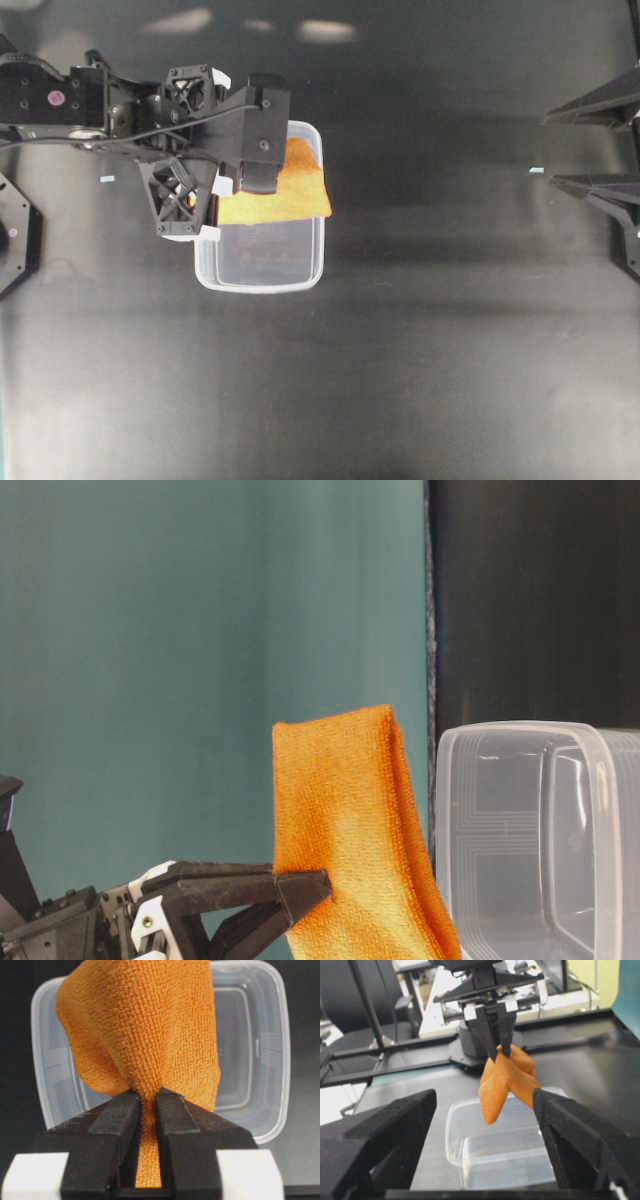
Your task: Place the orange towel into the container with the left arm.
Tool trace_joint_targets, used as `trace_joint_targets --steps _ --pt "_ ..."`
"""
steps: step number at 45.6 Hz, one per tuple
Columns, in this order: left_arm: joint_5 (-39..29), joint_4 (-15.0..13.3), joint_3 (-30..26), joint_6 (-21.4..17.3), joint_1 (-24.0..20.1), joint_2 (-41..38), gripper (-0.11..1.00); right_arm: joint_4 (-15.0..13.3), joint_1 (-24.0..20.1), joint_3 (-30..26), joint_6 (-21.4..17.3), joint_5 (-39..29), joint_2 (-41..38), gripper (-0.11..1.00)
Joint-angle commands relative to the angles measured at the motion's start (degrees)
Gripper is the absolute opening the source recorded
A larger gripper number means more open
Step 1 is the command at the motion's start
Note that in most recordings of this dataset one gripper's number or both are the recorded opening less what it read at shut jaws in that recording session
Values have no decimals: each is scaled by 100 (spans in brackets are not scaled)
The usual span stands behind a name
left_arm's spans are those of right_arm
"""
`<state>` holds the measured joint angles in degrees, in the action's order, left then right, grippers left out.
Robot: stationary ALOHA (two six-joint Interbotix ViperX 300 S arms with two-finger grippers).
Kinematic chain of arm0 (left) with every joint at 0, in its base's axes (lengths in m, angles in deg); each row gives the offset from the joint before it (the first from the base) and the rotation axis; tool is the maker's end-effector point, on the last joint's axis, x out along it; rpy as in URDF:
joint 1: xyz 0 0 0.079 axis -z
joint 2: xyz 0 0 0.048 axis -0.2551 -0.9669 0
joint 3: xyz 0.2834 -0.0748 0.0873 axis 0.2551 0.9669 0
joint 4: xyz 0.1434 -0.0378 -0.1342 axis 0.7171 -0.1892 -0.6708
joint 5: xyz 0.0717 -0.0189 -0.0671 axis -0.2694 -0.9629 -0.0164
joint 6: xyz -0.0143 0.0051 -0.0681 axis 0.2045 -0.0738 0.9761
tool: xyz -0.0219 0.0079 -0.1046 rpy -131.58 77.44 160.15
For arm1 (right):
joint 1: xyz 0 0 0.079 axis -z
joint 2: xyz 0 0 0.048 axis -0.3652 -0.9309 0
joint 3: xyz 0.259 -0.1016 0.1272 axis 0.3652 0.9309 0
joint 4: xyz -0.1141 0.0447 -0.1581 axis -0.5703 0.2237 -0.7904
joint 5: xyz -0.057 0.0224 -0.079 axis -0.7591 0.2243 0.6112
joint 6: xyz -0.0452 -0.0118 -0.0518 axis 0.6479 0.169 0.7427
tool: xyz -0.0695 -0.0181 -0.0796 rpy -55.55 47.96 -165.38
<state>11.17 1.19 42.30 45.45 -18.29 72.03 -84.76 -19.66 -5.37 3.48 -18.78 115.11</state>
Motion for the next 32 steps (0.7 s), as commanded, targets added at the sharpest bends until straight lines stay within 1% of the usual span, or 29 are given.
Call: trace_joint_targets --steps 1,17,19,20,21,22,24,25,29,32 --pt "44 18 -9 9 0 53 6 18 0 -44 -18 -26 -53 76" --pt "105 18 141 18 0 -114 7 26 0 -35 -9 -44 -62 76" --pt "132 18 167 18 0 -132 9 26 0 -35 -9 -35 -53 76" --pt "141 18 176 18 0 -149 13 18 0 -35 -9 -35 -53 76" --pt "141 18 185 18 0 -158 19 18 0 -35 -9 -35 -62 76" --pt "149 18 193 44 0 -167 28 26 0 -35 -9 -44 -62 76" --pt "176 18 193 114 26 -176 41 18 0 -26 -9 -35 -62 76" --pt "193 18 185 105 35 -167 50 18 0 -26 -9 -35 -62 76" --pt "352 18 114 123 35 -132 75 18 0 -18 -9 -44 -53 76" --pt "466 18 70 114 35 0 87 26 0 -9 -9 -35 -62 76"
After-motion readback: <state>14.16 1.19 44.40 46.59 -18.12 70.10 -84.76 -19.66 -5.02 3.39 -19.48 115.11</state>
